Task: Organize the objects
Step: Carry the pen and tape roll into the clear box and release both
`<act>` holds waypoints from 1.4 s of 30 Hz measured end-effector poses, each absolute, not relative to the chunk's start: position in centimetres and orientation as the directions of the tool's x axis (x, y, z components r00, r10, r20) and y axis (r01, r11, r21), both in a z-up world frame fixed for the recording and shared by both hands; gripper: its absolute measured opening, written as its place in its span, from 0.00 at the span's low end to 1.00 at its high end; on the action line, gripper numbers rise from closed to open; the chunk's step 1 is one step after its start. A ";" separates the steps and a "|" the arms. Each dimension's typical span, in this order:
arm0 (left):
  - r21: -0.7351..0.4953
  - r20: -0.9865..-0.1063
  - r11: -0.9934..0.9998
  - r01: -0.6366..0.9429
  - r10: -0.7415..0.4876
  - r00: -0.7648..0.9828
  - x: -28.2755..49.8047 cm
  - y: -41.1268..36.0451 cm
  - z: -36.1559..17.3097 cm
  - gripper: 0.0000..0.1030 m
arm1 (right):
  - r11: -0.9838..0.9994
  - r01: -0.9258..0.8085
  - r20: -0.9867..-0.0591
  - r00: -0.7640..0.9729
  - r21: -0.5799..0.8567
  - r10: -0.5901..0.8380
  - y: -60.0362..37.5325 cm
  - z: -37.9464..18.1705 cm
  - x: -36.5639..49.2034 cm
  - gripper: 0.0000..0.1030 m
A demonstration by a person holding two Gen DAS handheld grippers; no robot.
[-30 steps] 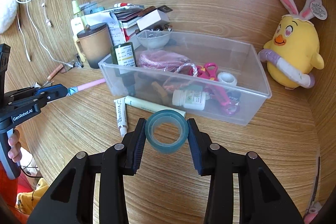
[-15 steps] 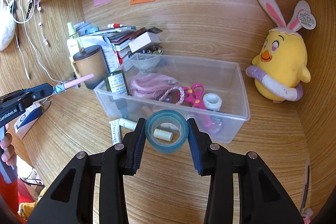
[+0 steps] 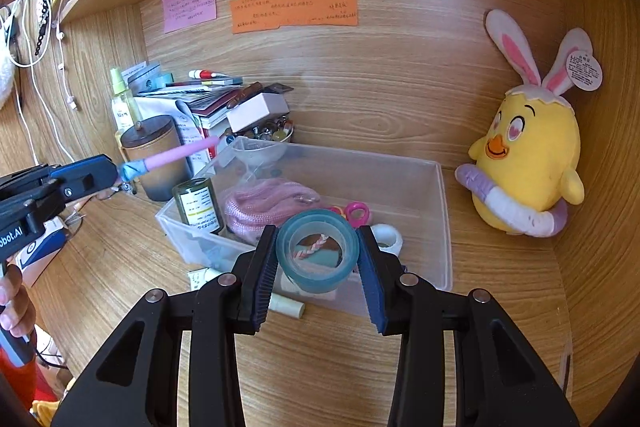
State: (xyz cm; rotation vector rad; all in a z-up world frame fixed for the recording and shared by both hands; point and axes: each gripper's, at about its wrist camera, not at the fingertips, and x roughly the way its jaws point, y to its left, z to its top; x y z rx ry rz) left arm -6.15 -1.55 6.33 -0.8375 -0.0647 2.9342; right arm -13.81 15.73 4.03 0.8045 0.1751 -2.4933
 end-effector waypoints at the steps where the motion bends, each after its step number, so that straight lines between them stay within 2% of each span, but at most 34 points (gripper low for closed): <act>1: -0.062 -0.530 -0.995 -0.082 0.103 -0.842 -6.7 -1.3 6.2 0.13 | -0.861 0.507 -0.580 -0.693 0.030 -0.428 15.6 3.9 -14.1 0.34; 10: -0.040 -0.596 -0.988 -0.148 0.143 -0.790 -11.7 0.9 4.2 0.13 | -0.871 0.491 -0.631 -0.674 0.006 -0.384 14.7 2.3 -17.4 0.34; 18: -0.031 -0.634 -0.984 -0.177 0.156 -0.757 -14.6 2.4 2.5 0.13 | -0.883 0.466 -0.685 -0.624 0.060 -0.376 14.2 -0.1 -20.3 0.34; 28: -0.054 -0.665 -0.985 -0.165 0.159 -0.730 -16.4 2.3 1.2 0.13 | -0.879 0.476 -0.685 -0.626 0.045 -0.374 14.0 -0.5 -20.5 0.35; 33: -0.074 -0.663 -0.983 -0.166 0.173 -0.729 -16.0 1.9 1.6 0.14 | -0.879 0.474 -0.690 -0.622 0.045 -0.371 14.0 -0.4 -20.4 0.46; 34: -0.076 -0.662 -0.983 -0.168 0.176 -0.729 -15.8 1.9 1.7 0.16 | -0.878 0.477 -0.688 -0.622 0.045 -0.373 14.1 -0.3 -20.2 0.46; 37: -0.075 -0.650 -0.983 -0.168 0.176 -0.739 -15.0 1.9 2.3 0.33 | -0.873 0.486 -0.679 -0.626 0.046 -0.385 14.1 0.2 -19.6 0.48; 39: -0.069 -0.637 -0.986 -0.153 0.162 -0.754 -14.1 1.8 2.9 0.46 | -0.873 0.486 -0.667 -0.637 0.042 -0.387 14.3 0.7 -19.0 0.56; 42: -0.060 -0.617 -0.989 -0.136 0.144 -0.774 -12.7 1.5 3.7 0.56 | -0.867 0.497 -0.652 -0.643 0.044 -0.401 14.7 1.4 -18.1 0.59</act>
